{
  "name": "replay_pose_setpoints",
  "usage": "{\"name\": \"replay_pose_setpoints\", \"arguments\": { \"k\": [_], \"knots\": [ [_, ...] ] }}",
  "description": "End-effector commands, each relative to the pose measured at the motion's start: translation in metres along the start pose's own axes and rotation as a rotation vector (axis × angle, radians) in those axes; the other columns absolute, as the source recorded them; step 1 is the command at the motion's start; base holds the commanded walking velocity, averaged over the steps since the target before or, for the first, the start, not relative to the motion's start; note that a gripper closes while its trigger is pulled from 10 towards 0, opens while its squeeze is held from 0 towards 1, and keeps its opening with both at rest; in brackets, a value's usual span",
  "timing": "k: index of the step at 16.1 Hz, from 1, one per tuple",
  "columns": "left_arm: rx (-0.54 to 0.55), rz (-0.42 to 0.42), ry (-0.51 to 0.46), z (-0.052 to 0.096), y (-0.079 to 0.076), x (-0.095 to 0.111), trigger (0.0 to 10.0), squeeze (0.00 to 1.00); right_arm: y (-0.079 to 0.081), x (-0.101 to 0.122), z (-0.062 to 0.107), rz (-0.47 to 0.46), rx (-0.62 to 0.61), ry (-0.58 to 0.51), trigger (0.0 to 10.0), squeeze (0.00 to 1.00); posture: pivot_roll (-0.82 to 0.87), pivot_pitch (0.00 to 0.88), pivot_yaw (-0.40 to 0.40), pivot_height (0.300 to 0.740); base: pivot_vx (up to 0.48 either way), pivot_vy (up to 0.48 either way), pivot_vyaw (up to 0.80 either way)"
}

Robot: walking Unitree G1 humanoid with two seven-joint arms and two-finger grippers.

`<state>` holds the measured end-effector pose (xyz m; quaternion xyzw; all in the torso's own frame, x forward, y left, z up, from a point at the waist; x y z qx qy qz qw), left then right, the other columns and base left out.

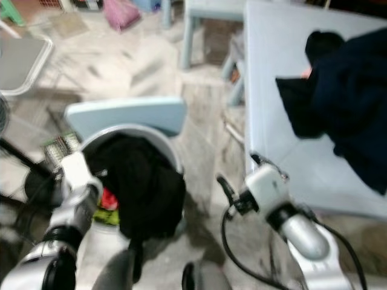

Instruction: Hang hanger

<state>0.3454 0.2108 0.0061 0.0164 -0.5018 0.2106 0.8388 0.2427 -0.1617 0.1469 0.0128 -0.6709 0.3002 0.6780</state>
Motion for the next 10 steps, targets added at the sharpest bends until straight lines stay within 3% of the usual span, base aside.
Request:
{"name": "replay_pose_setpoints", "arguments": {
  "k": [1, 6, 10],
  "knots": [
    [-0.011, -0.005, -0.002, 0.0, -0.004, -0.001, 10.0, 0.0, -0.002, -0.007, 0.004, -0.008, -0.014, 0.041, 10.0, 0.0, -0.22, 0.248, -0.109, 0.74, 0.0, 0.0, 0.0],
    [-0.036, 0.014, -0.014, -0.006, -0.003, 0.012, 10.0, 0.0, -0.007, -0.007, 0.004, 0.004, -0.034, 0.05, 10.0, 0.0, -0.23, 0.252, -0.103, 0.74, 0.0, 0.0, 0.0],
    [-0.028, -0.038, -0.022, -0.007, -0.008, 0.014, 10.0, 0.0, -0.002, -0.006, 0.0, -0.015, -0.013, 0.046, 10.0, 0.0, -0.21, 0.246, -0.096, 0.74, 0.0, 0.0, 0.0]
  ]
}}
Point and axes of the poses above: a point about 5 cm out from each wrist's last joint towards the gripper, its own z axis pointing back from the gripper into the wrist, its own x axis along the axis of the wrist's last joint, y = z × x, the point moved 4 cm from there along -z, pointing out of the wrist towards the gripper, and after that the axes turned 1 degree about z, right-handed, at the moved point
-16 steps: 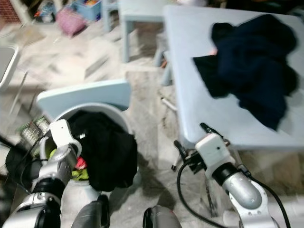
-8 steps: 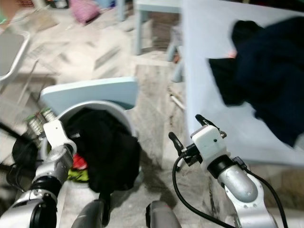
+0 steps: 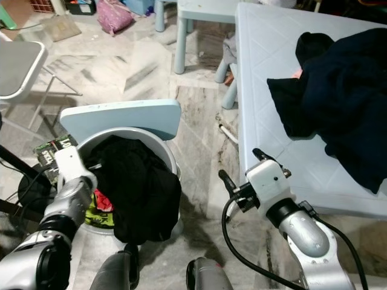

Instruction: Hang hanger

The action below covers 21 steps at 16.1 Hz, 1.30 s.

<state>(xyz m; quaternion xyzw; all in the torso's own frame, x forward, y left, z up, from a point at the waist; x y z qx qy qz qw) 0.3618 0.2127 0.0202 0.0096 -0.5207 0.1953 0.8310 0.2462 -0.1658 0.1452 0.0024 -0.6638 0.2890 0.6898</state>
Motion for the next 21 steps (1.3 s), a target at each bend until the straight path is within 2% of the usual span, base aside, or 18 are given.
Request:
{"name": "replay_pose_setpoints", "arguments": {
  "k": [1, 4, 5, 6, 11, 14, 18, 21],
  "knots": [
    [0.008, -0.027, 0.016, 0.0, -0.001, -0.005, 10.0, 0.0, 0.002, -0.002, 0.001, -0.007, 0.012, 0.014, 10.0, 0.0, -0.21, 0.246, -0.096, 0.74, 0.0, 0.0, 0.0],
    [0.003, -0.009, 0.046, 0.0, 0.003, -0.012, 9.7, 0.0, 0.007, -0.001, -0.004, -0.008, 0.036, 0.009, 10.0, 0.0, -0.21, 0.246, -0.1, 0.74, 0.0, 0.0, 0.0],
    [-0.013, 0.001, 0.056, -0.001, 0.002, -0.014, 5.9, 0.0, 0.008, -0.001, -0.004, 0.004, 0.045, 0.012, 10.0, 0.0, -0.21, 0.246, -0.102, 0.74, 0.0, 0.0, 0.0],
    [-0.014, -0.003, 0.079, -0.001, 0.002, -0.017, 0.0, 0.0, 0.007, -0.002, -0.004, 0.011, 0.047, 0.014, 10.0, 0.0, -0.22, 0.246, -0.101, 0.74, 0.0, 0.0, 0.0],
    [-0.076, -0.053, 0.138, -0.001, -0.007, -0.023, 0.0, 0.0, 0.006, 0.002, -0.006, 0.007, 0.051, 0.011, 10.0, 0.0, -0.23, 0.237, -0.093, 0.74, 0.0, 0.0, 0.0],
    [-0.094, -0.08, 0.163, 0.0, -0.008, -0.029, 0.0, 0.0, 0.026, 0.006, 0.002, -0.102, 0.235, 0.024, 10.0, 0.0, -0.24, 0.229, -0.089, 0.74, 0.0, 0.0, 0.0],
    [-0.101, -0.057, 0.211, 0.004, -0.011, -0.046, 0.0, 0.0, 0.029, 0.005, 0.015, -0.085, 0.32, 0.067, 10.0, 0.0, -0.28, 0.232, -0.107, 0.74, 0.0, 0.0, 0.0],
    [-0.113, -0.048, 0.216, 0.006, -0.017, -0.053, 0.0, 0.0, 0.04, 0.005, 0.035, -0.113, 0.42, 0.122, 10.0, 0.0, -0.3, 0.265, -0.134, 0.74, 0.0, 0.0, 0.0]
  ]
}}
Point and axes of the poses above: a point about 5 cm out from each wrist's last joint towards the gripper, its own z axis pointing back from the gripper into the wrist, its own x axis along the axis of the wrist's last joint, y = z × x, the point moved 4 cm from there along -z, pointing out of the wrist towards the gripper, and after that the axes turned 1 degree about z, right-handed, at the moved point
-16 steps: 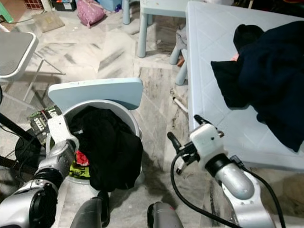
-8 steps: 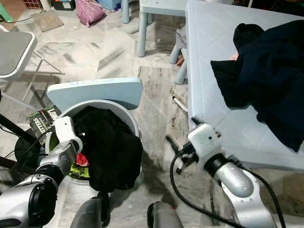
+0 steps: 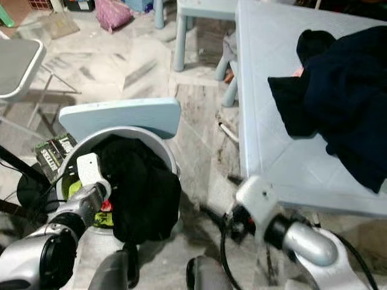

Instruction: Hang hanger

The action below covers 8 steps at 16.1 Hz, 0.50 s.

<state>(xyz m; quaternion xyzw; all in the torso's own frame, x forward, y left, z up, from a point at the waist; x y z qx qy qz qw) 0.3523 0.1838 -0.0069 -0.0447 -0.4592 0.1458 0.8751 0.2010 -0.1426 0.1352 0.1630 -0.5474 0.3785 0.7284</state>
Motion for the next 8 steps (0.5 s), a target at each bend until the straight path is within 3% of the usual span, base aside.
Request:
{"name": "replay_pose_setpoints", "arguments": {
  "k": [1, 4, 8],
  "knots": [
    [-0.002, -0.002, 0.041, 0.0017, -0.0008, -0.0173, 0.0, 0.0, 0.0039, 0.0017, 0.0073, -0.002, 0.017, 0.011, 10.0, 0.0, -0.3, 0.275, -0.139, 0.74, 0.0, 0.0, 0.0],
    [-0.002, -0.05, 0.018, 0.002, -0.0024, -0.0168, 0.0, 0.0, 0.0081, 0.0005, 0.009, -0.021, 0.033, 0.023, 10.0, 0.0, -0.29, 0.3, -0.143, 0.74, 0.0, 0.0, 0.0],
    [0.003, -0.107, -0.006, 0.0052, 0.0043, -0.0232, 0.0, 0.0, 0.0137, 0.0019, 0.0102, -0.13, 0.006, 0.003, 10.0, 0.0, -0.25, 0.385, -0.133, 0.74, 0.0, 0.0, 0.0]
  ]
}}
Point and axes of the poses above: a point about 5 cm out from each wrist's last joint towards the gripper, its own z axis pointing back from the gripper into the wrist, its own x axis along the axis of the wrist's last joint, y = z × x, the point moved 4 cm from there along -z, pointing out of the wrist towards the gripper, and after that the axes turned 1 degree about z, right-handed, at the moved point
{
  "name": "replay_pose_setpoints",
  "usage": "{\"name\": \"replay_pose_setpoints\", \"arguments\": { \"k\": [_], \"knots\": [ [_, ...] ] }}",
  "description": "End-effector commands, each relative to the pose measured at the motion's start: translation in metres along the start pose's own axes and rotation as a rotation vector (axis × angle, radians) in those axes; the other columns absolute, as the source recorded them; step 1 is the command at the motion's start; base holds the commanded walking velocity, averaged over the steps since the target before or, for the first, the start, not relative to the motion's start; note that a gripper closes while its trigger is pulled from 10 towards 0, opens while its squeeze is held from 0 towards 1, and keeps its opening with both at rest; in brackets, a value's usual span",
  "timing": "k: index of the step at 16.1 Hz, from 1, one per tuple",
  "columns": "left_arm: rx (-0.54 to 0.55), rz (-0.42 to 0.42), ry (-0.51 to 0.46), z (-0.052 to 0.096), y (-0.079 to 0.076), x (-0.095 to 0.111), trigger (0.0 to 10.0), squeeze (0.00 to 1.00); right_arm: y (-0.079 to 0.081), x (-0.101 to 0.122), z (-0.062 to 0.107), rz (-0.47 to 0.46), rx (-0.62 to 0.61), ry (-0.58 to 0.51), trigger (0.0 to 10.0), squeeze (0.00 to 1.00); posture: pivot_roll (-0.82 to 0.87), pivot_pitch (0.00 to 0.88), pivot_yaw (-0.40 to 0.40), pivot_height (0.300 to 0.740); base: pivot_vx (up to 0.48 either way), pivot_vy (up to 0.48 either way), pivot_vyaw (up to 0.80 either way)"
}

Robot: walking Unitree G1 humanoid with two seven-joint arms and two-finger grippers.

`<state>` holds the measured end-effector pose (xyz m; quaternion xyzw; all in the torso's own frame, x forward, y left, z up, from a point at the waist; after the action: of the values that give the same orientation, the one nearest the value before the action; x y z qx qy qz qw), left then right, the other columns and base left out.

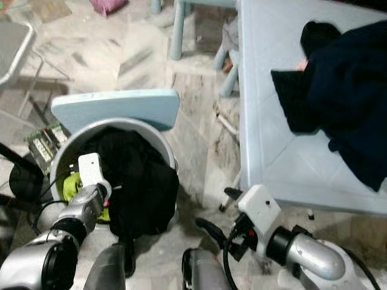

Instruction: Hang hanger

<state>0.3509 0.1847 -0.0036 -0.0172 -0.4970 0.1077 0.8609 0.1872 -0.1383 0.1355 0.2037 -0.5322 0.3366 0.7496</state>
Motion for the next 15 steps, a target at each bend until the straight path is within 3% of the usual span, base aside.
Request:
{"name": "replay_pose_setpoints", "arguments": {
  "k": [1, 3, 5, 7, 10, 13, 15],
  "knots": [
    [-0.002, -0.03, 0.072, 0.006, 0.005, -0.027, 0.0, 0.0, 0.003, 0.001, 0.004, -0.031, -0.029, -0.002, 10.0, 0.0, -0.23, 0.411, -0.125, 0.74, 0.0, 0.0, 0.0],
    [-0.001, -0.065, 0.061, 0.008, 0.012, -0.029, 0.0, 0.0, 0.007, 0.001, 0.005, -0.067, -0.045, -0.006, 10.0, 0.0, -0.22, 0.436, -0.114, 0.74, 0.0, 0.0, 0.0],
    [0.032, -0.117, 0.019, 0.015, 0.032, -0.028, 0.0, 0.0, 0.014, -0.008, 0.008, -0.113, -0.073, 0.024, 10.0, 0.0, -0.18, 0.477, -0.089, 0.74, 0.0, 0.0, 0.0],
    [0.055, -0.143, -0.01, 0.016, 0.038, -0.024, 0.0, 0.0, 0.014, -0.01, 0.009, -0.124, -0.084, 0.028, 10.0, 0.0, -0.18, 0.48, -0.085, 0.74, 0.0, 0.0, 0.0],
    [0.133, -0.243, -0.187, 0.023, 0.051, 0.011, 0.0, 0.0, 0.008, -0.01, 0.006, -0.121, -0.142, 0.021, 10.0, 0.0, -0.16, 0.468, -0.071, 0.74, 0.0, 0.0, 0.0],
    [0.156, -0.288, -0.296, 0.023, 0.049, 0.04, 0.0, 0.0, -0.008, -0.01, -0.002, -0.103, -0.201, 0.001, 10.0, 0.0, -0.15, 0.435, -0.063, 0.74, 0.0, 0.0, 0.0],
    [0.149, -0.411, -0.4, 0.024, 0.04, 0.068, 0.0, 0.0, -0.022, -0.008, -0.012, -0.079, -0.239, -0.026, 10.0, 0.0, -0.13, 0.382, -0.054, 0.74, 0.0, 0.0, 0.0]
  ]
}}
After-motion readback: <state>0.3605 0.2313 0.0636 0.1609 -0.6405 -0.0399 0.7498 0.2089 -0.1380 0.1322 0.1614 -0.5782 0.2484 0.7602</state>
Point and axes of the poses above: a point about 5 cm out from each wrist's last joint towards the gripper, its own z axis pointing back from the gripper into the wrist, its own x axis along the axis of the wrist's last joint, y = z × x, the point moved 4 cm from there along -z, pointing out of the wrist towards the gripper, and after that the axes turned 1 degree about z, right-handed, at the moved point
